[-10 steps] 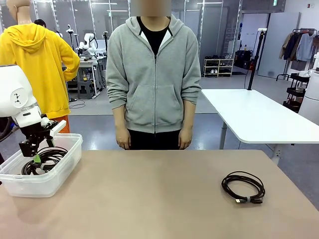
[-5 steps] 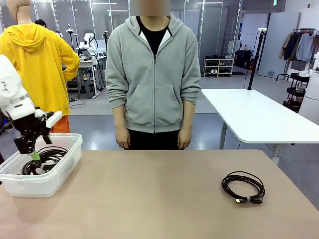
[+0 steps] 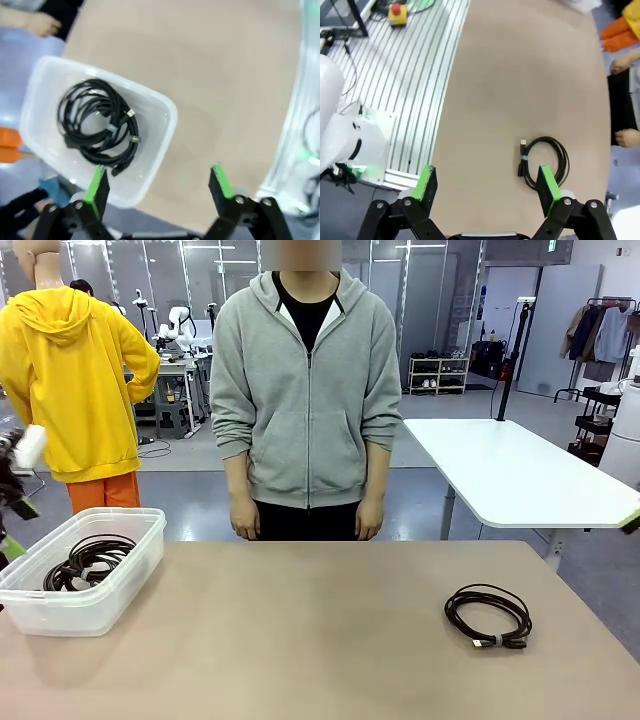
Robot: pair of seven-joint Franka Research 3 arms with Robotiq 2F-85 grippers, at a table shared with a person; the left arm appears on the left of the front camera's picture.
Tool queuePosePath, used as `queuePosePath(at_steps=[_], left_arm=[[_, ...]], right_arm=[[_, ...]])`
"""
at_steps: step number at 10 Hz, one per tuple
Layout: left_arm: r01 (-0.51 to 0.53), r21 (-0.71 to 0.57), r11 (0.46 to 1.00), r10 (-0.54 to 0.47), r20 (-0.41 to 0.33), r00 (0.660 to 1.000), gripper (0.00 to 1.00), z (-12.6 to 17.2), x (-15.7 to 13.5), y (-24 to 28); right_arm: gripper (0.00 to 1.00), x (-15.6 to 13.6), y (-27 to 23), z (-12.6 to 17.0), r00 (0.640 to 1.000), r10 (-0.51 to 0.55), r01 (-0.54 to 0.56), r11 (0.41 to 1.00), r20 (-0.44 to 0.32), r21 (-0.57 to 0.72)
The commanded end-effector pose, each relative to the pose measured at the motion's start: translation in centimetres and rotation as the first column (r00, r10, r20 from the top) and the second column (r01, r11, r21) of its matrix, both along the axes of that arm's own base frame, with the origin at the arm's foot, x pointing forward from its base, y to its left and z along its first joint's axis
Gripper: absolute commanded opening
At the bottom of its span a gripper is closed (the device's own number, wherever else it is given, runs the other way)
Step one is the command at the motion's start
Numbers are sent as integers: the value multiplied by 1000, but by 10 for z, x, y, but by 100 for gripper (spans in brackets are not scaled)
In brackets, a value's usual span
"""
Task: Organize and store the cables.
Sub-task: Place the USB Extension Cable into the Organizing box.
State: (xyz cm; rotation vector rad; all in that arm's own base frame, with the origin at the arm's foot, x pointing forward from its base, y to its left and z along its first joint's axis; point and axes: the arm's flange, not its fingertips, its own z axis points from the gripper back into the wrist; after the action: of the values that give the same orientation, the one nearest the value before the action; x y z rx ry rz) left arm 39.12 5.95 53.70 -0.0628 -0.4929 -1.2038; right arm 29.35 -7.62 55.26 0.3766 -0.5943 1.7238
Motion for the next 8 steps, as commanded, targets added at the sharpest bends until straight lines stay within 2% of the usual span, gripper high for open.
queuePosePath(at_steps=[1,2,3,4,5,6,7,8], left_arm=[[-174,-160,972,190,90,978,100,9,-38,14],[-294,-227,928,312,45,949,100,9,-48,22],[-387,-317,866,402,-20,915,100,9,-52,30],[-372,-326,869,392,-6,920,100,9,-52,32],[-290,-309,906,315,33,949,100,10,-52,25],[-353,-286,891,359,-33,933,100,16,-57,43],[-353,-286,891,359,-33,933,100,16,-57,43],[-353,-286,891,359,-33,933,100,16,-57,43]], right_arm=[[100,23,20,-15,997,62,-66,994,-53,-83],[100,31,37,-30,993,92,-101,985,-68,-140],[100,39,51,-49,995,66,-83,969,-78,-232],[100,43,63,-68,995,31,-54,961,-90,-272],[100,46,71,-91,996,-46,20,943,-71,-333],[100,53,71,-110,990,-133,110,935,-47,-339],[100,57,71,-127,980,-195,174,925,-27,-338],[100,53,72,-136,979,-200,177,916,-26,-361]])
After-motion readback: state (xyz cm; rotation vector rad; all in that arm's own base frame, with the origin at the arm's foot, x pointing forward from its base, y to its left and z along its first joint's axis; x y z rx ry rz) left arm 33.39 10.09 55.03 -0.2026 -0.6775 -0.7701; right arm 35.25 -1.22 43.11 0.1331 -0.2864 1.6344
